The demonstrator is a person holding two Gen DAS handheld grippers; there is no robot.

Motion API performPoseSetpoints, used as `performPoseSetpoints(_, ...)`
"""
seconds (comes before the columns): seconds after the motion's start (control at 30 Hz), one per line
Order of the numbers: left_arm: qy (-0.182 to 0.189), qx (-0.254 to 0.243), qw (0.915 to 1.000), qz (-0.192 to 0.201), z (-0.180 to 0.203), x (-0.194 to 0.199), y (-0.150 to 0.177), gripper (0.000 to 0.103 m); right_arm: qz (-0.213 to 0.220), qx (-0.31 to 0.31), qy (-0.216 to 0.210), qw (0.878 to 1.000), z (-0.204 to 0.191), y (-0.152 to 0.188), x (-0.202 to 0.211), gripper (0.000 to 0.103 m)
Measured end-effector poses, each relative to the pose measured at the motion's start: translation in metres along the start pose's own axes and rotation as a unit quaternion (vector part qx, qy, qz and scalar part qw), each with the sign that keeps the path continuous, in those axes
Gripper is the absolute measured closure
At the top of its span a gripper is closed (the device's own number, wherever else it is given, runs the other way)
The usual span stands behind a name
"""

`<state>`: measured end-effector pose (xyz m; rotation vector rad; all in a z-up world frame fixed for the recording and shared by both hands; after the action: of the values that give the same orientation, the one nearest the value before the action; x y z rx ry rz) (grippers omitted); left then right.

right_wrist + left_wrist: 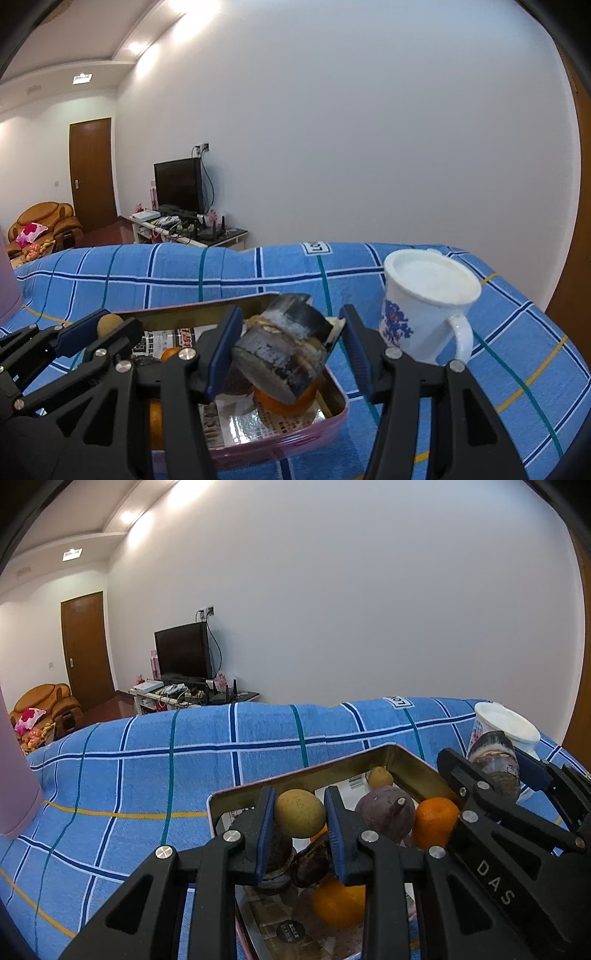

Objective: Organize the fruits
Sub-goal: 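Lower both held fruits into the pink tin and open both tools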

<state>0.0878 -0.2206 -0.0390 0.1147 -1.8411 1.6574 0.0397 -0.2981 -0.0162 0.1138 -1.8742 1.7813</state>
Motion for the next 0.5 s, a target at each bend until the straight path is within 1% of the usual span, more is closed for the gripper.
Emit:
performPoseSetpoints(0.2,0.001,0.01,0.9998,-0.016,-0.003,-0.007,0.002,0.074,-0.032,-0.005,-0.028,0.999,-0.004,0.006,-0.014,0.045)
performPoseSetpoints(0.33,-0.009,0.006,0.9998,-0.016,-0.005,-0.006,0.003,0.074,-0.046,-0.009,-0.043,0.998,-0.006,0.01,-0.02,0.045)
performPoseSetpoints(0.5,-0.018,0.002,0.9997,-0.018,-0.008,-0.007,0.003,0.074,-0.072,-0.023,-0.076,0.994,-0.009,0.015,-0.03,0.045)
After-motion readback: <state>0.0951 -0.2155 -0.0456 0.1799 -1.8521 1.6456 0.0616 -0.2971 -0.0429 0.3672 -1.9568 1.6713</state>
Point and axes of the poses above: each gripper's, at about its wrist camera, not at the fingertips, and x roughly against the way its jaws point, z to its right, y to its underside, the point moved 9 cm from there along -x, roughly the way its jaws point, and after that the axes turned 2 degrees about -z, right-handed, at the moved point
